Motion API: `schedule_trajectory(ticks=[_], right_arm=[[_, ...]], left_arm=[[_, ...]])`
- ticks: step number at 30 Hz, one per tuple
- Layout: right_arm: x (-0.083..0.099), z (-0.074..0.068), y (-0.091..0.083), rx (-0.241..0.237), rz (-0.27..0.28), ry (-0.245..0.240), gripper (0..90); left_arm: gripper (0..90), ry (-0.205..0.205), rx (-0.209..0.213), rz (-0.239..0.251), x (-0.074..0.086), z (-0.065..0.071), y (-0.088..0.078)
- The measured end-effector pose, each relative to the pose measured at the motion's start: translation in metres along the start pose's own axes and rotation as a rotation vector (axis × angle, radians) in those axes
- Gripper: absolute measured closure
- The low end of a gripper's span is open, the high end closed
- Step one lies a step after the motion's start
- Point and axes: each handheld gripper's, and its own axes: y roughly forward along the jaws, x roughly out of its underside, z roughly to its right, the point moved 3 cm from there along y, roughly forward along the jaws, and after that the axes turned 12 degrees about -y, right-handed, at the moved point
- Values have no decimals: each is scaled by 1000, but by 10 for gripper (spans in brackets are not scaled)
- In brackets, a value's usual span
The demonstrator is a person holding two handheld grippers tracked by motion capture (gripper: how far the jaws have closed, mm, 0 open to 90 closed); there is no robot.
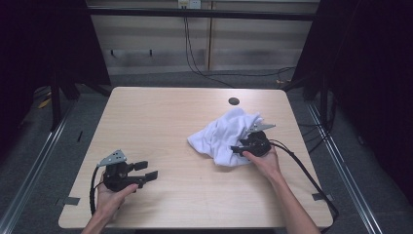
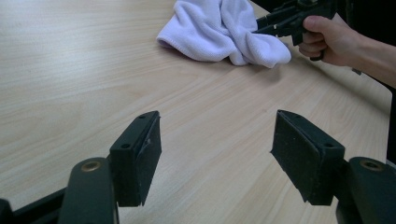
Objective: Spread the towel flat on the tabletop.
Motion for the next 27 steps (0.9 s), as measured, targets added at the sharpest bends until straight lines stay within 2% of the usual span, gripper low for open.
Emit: schedule_trajectory(ticks=[2,5,7,10,12,13,14,15,17,18,20,21,23,25,26,27], right_arm=[[1,-7,-2,-23,10,3,627],[2,-17,-7,-64,2,-1,686],[6,-28,-10,-76,12,5,691],[11,-51,-17,-135,17,-27,692],[15,-65,-22,-177,24,-22,689],[17,-73,-25,-182,27,-37,672],[18,-83,-31,-184,23,-45,626],[18,-88,-38,-190,23,-45,577],[18,-92,-53,-205,48,-36,488],[22,-92,-64,-195,57,-29,469],[34,-88,-81,-145,57,-42,463],[42,-85,-88,-133,58,-22,462],[54,-81,-100,-104,63,0,462],[61,-78,-113,-82,91,39,475],[63,-78,-120,-63,111,53,488],[66,-81,-126,-67,136,91,489]], left_arm=[[334,-1,-36,17,-1,1,0],[344,2,-26,23,-2,5,1],[368,9,-11,11,-2,9,5],[411,25,20,-10,-3,20,13],[475,58,58,-48,-2,30,21],[558,96,86,-60,-2,37,25],[596,108,90,-64,-2,43,28],[598,124,90,-50,-4,48,30],[646,134,128,-48,-8,56,35],[646,136,131,-50,-10,57,39],[622,114,122,-60,-12,57,53],[586,109,121,-83,-12,58,62],[499,104,87,-116,-11,60,78],[357,66,76,-140,-9,61,96],[354,74,44,-154,-6,63,105],[392,102,31,-178,-3,64,109]])
